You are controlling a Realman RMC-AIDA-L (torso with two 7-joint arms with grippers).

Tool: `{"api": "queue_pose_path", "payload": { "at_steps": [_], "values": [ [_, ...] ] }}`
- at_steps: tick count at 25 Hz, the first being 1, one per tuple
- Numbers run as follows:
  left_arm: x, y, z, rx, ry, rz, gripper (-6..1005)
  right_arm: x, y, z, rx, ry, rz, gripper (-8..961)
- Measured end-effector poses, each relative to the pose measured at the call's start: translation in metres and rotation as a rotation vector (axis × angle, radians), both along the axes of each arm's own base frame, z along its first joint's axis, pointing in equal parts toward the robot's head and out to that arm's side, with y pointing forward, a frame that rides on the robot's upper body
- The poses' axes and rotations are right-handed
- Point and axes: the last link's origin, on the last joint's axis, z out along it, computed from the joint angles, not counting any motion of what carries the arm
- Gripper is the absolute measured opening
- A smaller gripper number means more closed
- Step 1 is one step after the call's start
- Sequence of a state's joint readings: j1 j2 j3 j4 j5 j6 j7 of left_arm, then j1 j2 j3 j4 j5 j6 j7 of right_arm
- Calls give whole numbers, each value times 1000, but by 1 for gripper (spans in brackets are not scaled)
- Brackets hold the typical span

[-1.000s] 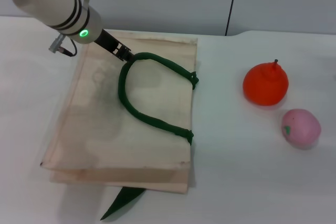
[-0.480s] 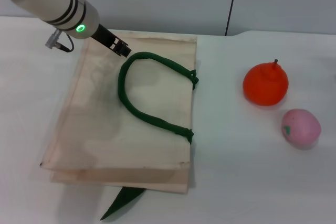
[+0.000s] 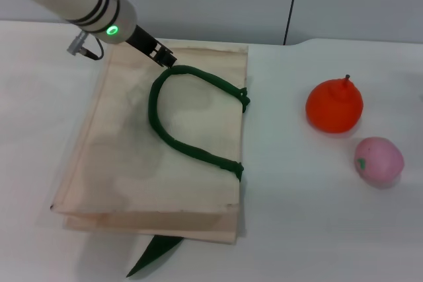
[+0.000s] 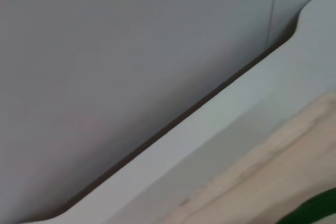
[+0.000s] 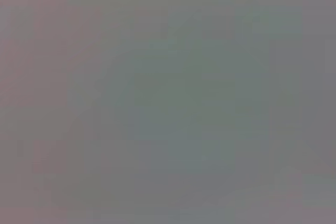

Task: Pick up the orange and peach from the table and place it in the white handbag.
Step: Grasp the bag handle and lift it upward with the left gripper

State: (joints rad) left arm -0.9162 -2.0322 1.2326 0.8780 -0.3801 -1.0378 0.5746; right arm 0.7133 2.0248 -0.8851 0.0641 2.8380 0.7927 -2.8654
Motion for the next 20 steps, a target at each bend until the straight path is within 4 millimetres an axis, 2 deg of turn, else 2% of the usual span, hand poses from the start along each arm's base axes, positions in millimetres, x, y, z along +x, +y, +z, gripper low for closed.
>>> {"api": "queue_pose_path", "payload": {
  "at_steps": [9, 20],
  "values": [
    [5, -4, -13, -28, -28, -16, 465, 0, 0, 0, 0, 0, 0, 847],
    [-12, -7, -19, -27, -30, 26, 465, 0, 0, 0, 1, 0, 0, 848]
  ]
}}
